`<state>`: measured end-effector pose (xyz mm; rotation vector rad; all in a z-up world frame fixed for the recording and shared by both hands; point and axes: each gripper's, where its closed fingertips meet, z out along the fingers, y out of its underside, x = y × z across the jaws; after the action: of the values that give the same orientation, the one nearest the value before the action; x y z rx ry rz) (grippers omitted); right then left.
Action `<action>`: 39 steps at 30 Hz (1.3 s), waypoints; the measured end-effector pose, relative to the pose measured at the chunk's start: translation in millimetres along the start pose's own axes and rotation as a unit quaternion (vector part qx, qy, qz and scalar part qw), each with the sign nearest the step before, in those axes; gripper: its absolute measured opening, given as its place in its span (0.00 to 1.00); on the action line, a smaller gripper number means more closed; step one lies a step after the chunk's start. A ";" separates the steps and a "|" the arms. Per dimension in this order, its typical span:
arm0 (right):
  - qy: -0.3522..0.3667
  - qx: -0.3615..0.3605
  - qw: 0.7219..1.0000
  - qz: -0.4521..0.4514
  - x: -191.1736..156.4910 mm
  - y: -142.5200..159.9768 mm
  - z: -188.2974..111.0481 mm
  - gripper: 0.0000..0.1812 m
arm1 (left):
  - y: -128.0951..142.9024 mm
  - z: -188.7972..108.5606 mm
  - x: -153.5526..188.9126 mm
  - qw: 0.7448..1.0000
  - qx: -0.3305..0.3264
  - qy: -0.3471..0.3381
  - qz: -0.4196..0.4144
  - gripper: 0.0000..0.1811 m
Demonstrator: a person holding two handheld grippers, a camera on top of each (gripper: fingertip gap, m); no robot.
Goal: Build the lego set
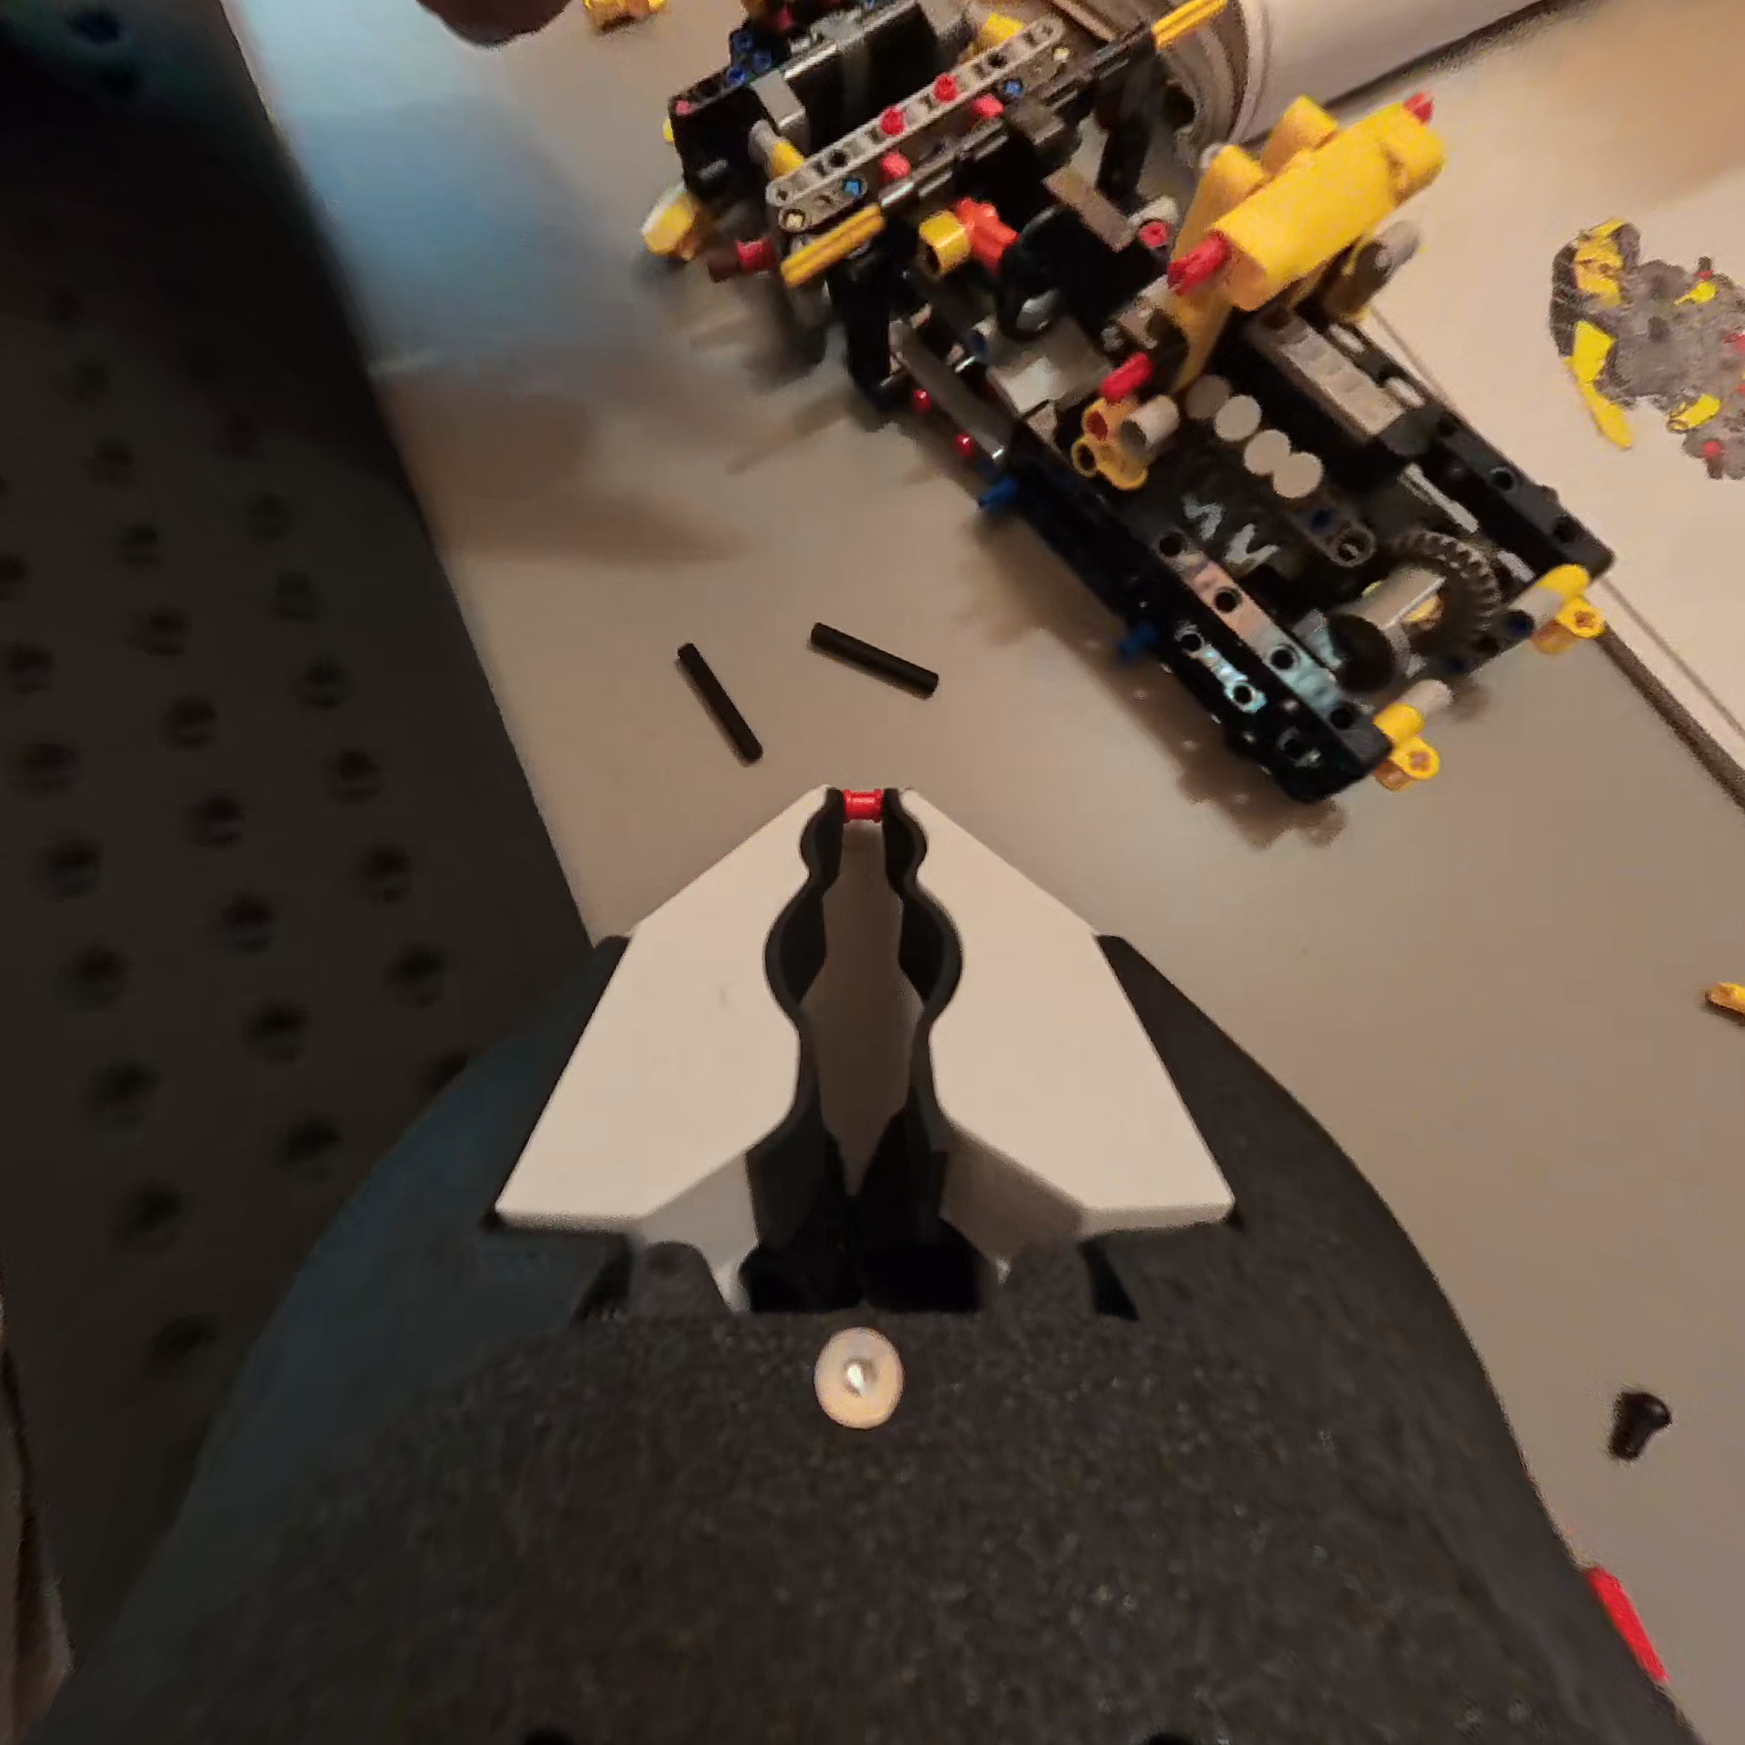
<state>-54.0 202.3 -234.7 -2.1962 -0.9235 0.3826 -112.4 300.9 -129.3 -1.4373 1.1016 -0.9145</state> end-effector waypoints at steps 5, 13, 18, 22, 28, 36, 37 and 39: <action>0.012 -0.024 0.999 -0.023 -2.3 4.9 6.2 0.04 | 0.3 0.1 2.8 1.000 -0.003 0.002 0.006 0.15; 0.007 -0.004 1.000 0.010 0.3 -1.6 -0.5 0.10 | -4.4 -1.9 3.1 1.000 0.009 0.007 -0.004 0.16; 0.118 0.055 0.990 0.053 70.6 -15.6 -32.3 0.10 | -3.6 -1.2 2.8 1.000 0.005 0.007 -0.003 0.16; 0.277 0.054 0.955 0.091 177.8 -4.7 -61.1 0.10 | -1.9 1.1 6.5 1.000 -0.002 0.009 0.013 0.16; 0.273 -0.001 0.945 0.179 256.0 20.7 -40.0 0.09 | 2.6 2.3 6.9 1.000 -0.011 0.008 0.018 0.15; 0.258 -0.026 0.947 0.192 265.2 30.9 -21.6 0.08 | 4.0 4.1 3.5 1.000 -0.015 0.006 0.019 0.16; 0.254 -0.025 0.948 0.193 264.4 30.8 -19.0 0.08 | 4.5 4.7 4.1 1.000 -0.016 0.008 0.019 0.15; 0.246 -0.019 0.949 0.197 262.7 29.1 -16.1 0.03 | 5.6 5.8 5.2 1.000 -0.018 0.010 0.019 0.16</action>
<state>152.8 367.5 -243.3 -2.3498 -0.2221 -0.0129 -106.2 297.4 -135.8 -1.4344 1.1616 -0.8884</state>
